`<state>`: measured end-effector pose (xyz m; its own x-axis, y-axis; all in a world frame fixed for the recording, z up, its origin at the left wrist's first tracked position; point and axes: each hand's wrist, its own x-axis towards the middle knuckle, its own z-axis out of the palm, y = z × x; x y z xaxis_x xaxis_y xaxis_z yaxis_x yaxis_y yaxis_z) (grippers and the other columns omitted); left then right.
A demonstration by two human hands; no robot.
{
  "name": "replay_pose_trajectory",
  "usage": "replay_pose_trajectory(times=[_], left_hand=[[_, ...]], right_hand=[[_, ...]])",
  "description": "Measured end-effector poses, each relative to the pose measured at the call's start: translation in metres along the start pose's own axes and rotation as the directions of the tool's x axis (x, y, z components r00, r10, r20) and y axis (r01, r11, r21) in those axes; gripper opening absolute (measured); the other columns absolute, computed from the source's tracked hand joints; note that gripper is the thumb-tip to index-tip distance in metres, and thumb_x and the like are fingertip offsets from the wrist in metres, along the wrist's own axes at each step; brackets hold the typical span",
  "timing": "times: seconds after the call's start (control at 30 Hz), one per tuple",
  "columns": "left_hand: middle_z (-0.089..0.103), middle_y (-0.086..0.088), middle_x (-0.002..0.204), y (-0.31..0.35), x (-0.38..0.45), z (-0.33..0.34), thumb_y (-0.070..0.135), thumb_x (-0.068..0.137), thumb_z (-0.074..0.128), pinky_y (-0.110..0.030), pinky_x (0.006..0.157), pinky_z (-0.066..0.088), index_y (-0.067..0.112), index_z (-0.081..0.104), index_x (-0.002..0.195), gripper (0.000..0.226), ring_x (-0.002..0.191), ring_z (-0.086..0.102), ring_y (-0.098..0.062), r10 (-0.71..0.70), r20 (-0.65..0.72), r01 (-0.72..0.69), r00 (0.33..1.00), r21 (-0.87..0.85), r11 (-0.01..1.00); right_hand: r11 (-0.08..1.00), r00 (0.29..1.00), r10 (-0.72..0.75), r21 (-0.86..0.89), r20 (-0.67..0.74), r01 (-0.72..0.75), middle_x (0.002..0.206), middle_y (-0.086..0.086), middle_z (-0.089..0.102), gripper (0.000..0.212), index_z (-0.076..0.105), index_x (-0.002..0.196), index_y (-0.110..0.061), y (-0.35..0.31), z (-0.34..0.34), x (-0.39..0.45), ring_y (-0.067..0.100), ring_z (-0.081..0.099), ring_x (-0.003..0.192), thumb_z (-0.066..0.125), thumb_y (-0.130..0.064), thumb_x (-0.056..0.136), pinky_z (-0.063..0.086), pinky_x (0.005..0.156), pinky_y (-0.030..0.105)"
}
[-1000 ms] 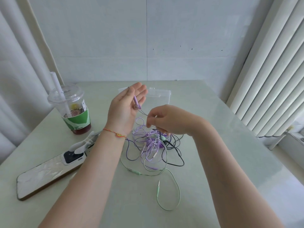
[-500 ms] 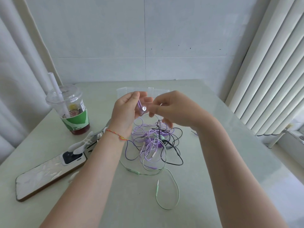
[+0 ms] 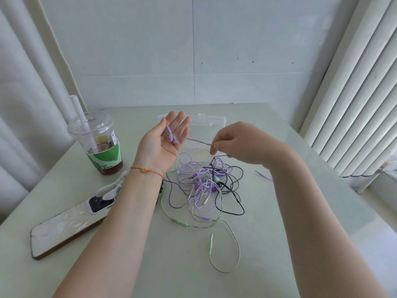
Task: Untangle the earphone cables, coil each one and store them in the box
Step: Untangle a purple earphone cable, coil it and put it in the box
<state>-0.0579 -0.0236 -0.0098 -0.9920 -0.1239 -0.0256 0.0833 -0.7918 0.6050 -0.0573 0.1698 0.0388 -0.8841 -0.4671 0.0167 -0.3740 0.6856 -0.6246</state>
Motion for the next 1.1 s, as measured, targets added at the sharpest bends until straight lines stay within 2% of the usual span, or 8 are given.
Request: replay_pose_trajectory(times=[0.17, 0.3, 0.47, 0.6, 0.83, 0.93, 1.0, 1.1], left_hand=[[0.074, 0.002, 0.105, 0.003, 0.0, -0.002, 0.026, 0.104, 0.038, -0.02, 0.062, 0.053, 0.017, 0.061, 0.105, 0.025, 0.099, 0.071, -0.015, 0.005, -0.021, -0.002, 1.0, 0.141, 0.99], [0.072, 0.008, 0.112, -0.005, -0.002, 0.004, 0.033, 0.104, 0.039, -0.024, 0.072, 0.039, 0.025, 0.062, 0.108, 0.025, 0.109, 0.067, -0.012, 0.023, 0.013, -0.026, 1.0, 0.289, 0.957], [0.07, 0.011, 0.115, -0.011, -0.003, 0.008, 0.035, 0.104, 0.036, -0.037, 0.103, 0.035, 0.028, 0.06, 0.115, 0.027, 0.114, 0.064, -0.011, 0.027, 0.091, -0.056, 0.995, 0.327, 0.943], [0.072, 0.001, 0.109, -0.014, -0.004, 0.01, 0.028, 0.103, 0.04, -0.038, 0.098, 0.045, 0.021, 0.063, 0.112, 0.025, 0.105, 0.069, -0.018, 0.097, 0.078, -0.118, 0.992, 0.356, 0.927], [0.059, -0.003, 0.057, -0.022, -0.005, 0.007, 0.016, 0.098, 0.054, -0.021, 0.059, 0.047, 0.008, 0.072, 0.081, 0.026, 0.056, 0.059, -0.011, 0.255, 0.103, -0.226, 0.962, 0.822, 0.523], [0.067, -0.003, 0.066, -0.026, -0.006, 0.01, 0.014, 0.099, 0.053, -0.024, 0.069, 0.057, 0.01, 0.07, 0.085, 0.023, 0.063, 0.068, -0.013, 0.166, 0.12, -0.198, 0.979, 0.769, 0.608], [0.069, 0.002, 0.073, -0.028, -0.006, 0.012, 0.016, 0.098, 0.054, -0.024, 0.071, 0.055, 0.018, 0.071, 0.09, 0.019, 0.068, 0.066, -0.009, 0.193, 0.081, -0.193, 0.978, 0.706, 0.681], [0.073, -0.002, 0.089, -0.028, -0.004, 0.01, 0.016, 0.099, 0.053, -0.03, 0.087, 0.052, 0.019, 0.072, 0.093, 0.02, 0.092, 0.07, -0.016, 0.27, 0.028, -0.233, 0.962, 0.597, 0.768]], right_hand=[[1.0, 0.998, -0.002, 0.016, -0.061, 0.003, 0.057, -0.013, 0.047, 0.017, 0.073, 0.087, -0.025, -0.001, 0.002, 0.003, 0.007, 0.043, 0.051, 0.056, -0.024, 0.091, 0.033, 0.053, 0.023], [0.995, 0.997, -0.068, -0.074, 0.03, 0.07, 0.05, -0.022, 0.05, 0.016, 0.071, 0.093, -0.031, -0.005, 0.008, 0.0, -0.006, 0.047, 0.047, 0.055, -0.032, 0.095, 0.031, 0.048, 0.011], [0.986, 0.989, -0.084, -0.133, 0.122, 0.1, 0.065, -0.011, 0.051, 0.015, 0.073, 0.093, -0.027, -0.011, 0.021, 0.002, 0.003, 0.045, 0.055, 0.059, -0.03, 0.092, 0.034, 0.055, 0.022], [0.982, 0.982, -0.114, -0.133, 0.149, 0.135, 0.063, -0.012, 0.049, 0.012, 0.072, 0.088, -0.025, -0.016, 0.024, 0.001, 0.001, 0.046, 0.052, 0.062, -0.033, 0.09, 0.032, 0.053, 0.018], [0.965, 0.972, -0.213, 0.136, -0.098, 0.225, 0.053, -0.015, 0.05, 0.011, 0.071, 0.08, -0.02, -0.018, 0.009, -0.003, 0.011, 0.041, 0.054, 0.064, -0.023, 0.088, 0.036, 0.055, 0.023], [0.948, 0.96, -0.211, 0.201, -0.184, 0.247, 0.06, 0.004, 0.056, 0.014, 0.072, 0.081, -0.024, -0.013, -0.001, -0.005, 0.015, 0.045, 0.057, 0.061, -0.025, 0.089, 0.038, 0.058, 0.026], [0.955, 0.974, -0.214, 0.193, -0.075, 0.224, 0.062, 0.013, 0.05, 0.014, 0.073, 0.083, -0.028, -0.012, -0.005, -0.009, 0.015, 0.045, 0.052, 0.061, -0.028, 0.09, 0.038, 0.052, 0.019], [0.98, 0.962, -0.2, 0.044, 0.183, 0.195, 0.053, -0.004, 0.039, 0.012, 0.075, 0.09, -0.034, -0.013, -0.004, -0.016, 0.01, 0.033, 0.046, 0.064, -0.035, 0.09, 0.028, 0.046, 0.016]])
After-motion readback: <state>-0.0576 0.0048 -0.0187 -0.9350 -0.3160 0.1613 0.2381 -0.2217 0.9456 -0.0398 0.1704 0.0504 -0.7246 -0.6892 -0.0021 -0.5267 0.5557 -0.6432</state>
